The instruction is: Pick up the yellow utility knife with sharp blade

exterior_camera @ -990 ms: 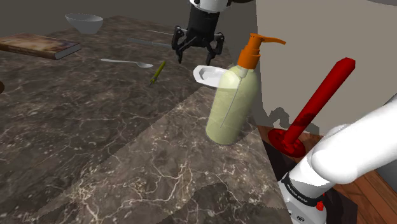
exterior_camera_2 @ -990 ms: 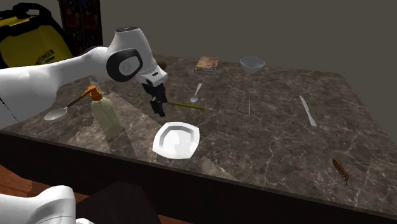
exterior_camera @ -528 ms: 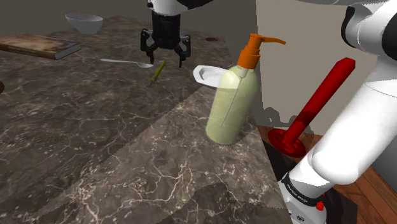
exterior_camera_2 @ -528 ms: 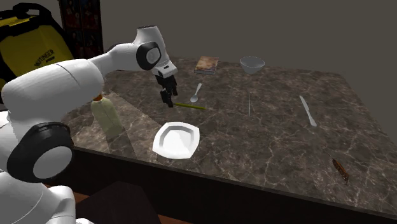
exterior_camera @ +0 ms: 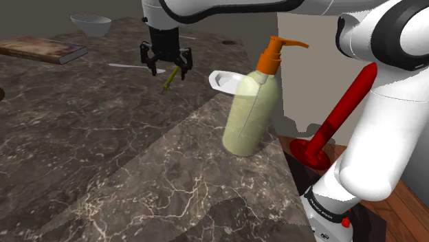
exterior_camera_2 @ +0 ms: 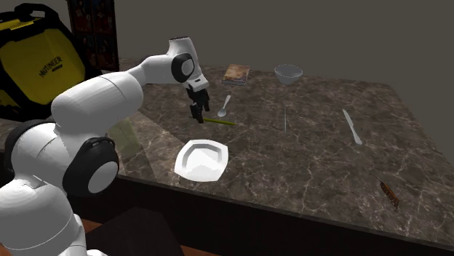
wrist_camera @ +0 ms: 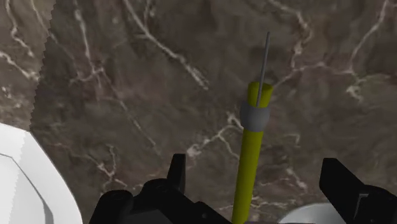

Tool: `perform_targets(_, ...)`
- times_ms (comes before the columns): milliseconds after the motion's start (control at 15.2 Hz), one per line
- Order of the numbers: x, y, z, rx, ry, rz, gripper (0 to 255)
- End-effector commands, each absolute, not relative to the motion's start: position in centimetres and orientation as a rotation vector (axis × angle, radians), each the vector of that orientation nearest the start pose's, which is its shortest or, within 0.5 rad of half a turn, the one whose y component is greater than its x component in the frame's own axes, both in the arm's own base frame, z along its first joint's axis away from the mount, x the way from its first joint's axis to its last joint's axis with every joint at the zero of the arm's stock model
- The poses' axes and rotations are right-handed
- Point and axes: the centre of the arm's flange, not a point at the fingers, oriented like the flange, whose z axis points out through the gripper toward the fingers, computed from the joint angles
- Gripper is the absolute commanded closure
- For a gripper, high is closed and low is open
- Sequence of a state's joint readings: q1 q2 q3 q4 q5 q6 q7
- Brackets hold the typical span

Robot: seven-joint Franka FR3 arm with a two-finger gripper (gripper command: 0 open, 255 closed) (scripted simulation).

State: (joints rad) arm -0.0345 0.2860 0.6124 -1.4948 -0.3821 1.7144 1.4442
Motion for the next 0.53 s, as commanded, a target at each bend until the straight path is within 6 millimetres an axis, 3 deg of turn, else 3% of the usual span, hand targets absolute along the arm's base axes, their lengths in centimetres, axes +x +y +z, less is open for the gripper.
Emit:
perform_targets(0, 57.34, 27.83, 52.06, -2.98, 1.308, -0.286, 0)
perform_targets(198, 57.34, 27.83, 51.23, -2.98, 1.308, -0.286, 0)
perform_targets(264, 57.31, 27.83, 51.22, -2.98, 1.308, -0.286, 255)
perform_targets(462, 57.35, 27.73, 51.3, -2.98, 1.308, -0.285, 255)
